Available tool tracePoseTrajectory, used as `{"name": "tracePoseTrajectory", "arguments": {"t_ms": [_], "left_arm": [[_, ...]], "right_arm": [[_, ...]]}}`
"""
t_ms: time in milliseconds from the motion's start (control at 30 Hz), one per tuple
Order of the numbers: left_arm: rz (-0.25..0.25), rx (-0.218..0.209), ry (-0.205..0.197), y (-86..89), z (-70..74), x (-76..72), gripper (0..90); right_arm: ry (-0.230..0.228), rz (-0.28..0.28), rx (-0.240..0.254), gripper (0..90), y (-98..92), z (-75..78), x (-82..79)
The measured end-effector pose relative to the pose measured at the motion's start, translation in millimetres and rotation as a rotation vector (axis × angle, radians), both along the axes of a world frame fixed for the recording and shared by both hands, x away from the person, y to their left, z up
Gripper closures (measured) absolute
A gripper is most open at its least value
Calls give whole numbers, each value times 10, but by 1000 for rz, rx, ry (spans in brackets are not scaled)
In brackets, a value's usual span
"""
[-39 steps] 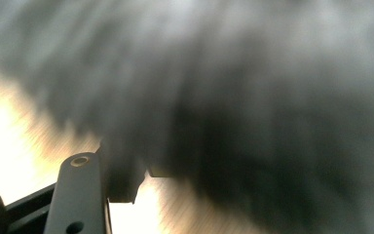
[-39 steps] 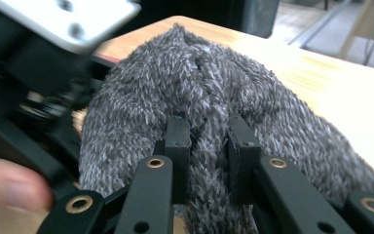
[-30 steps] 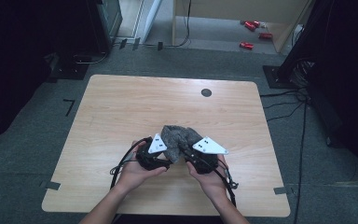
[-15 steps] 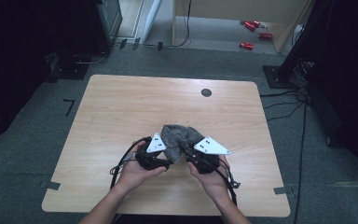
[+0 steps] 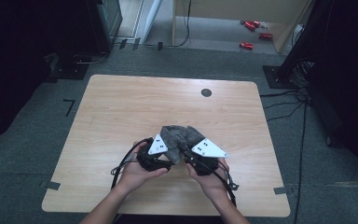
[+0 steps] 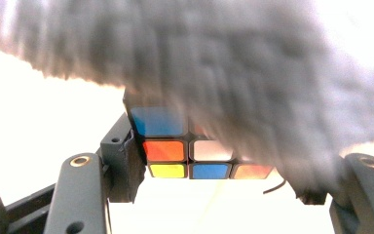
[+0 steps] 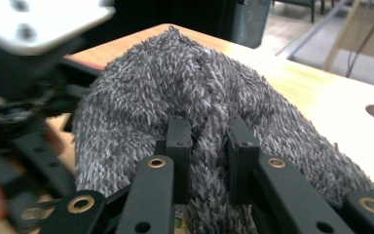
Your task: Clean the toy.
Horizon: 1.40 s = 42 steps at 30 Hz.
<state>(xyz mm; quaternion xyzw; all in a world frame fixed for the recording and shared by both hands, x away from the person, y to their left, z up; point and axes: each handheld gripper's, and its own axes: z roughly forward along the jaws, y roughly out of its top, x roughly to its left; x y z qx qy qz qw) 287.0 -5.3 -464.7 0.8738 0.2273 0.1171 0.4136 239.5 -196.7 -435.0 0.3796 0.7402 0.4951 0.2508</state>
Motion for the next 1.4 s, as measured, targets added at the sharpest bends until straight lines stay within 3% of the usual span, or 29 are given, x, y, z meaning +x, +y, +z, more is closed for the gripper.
{"name": "tracePoseTrajectory", "arguments": {"t_ms": [67,133,333,367,467,500,600,667,800,833,900,967,1033,1167,1267,1400], "left_arm": [[-11,8,-5,-27,-11,-18,352],[-14,12,-6,-34,-16,-22,352],[5,13,-9,17,-4,7,352],[8,1,-9,33,11,10,352],[1,-4,-14,20,19,-3,352],[-8,9,-21,-6,13,-20,352],[-7,20,-22,-14,2,-24,352],[-4,17,-17,4,4,-9,352],[11,-16,-5,87,32,35,352],[11,-54,1,147,62,56,352],[2,-95,6,209,95,76,352],[-3,-112,8,238,110,87,352],[-21,-154,10,310,146,101,352],[-36,-203,24,364,173,114,352],[-51,-235,22,403,203,108,352],[-70,-225,17,390,203,89,352]], "right_arm": [[-6,33,-8,768,85,7,-42],[-9,28,-29,768,134,-2,-60],[17,-32,-6,768,-42,-28,54],[31,-42,22,767,-96,-10,62],[20,-20,25,766,-55,16,21],[-5,28,3,764,56,30,-46],[-5,32,-20,765,131,20,-79],[3,12,-12,766,57,0,-16],[19,-52,9,763,-109,-3,60],[1,-114,5,760,-218,13,94],[0,-127,31,760,-286,27,118],[-1,-121,45,759,-316,30,131],[-7,-46,103,751,-360,5,161],[40,25,155,751,-372,-70,202],[57,51,123,753,-332,-134,220],[79,52,59,756,-267,-195,229]]}}
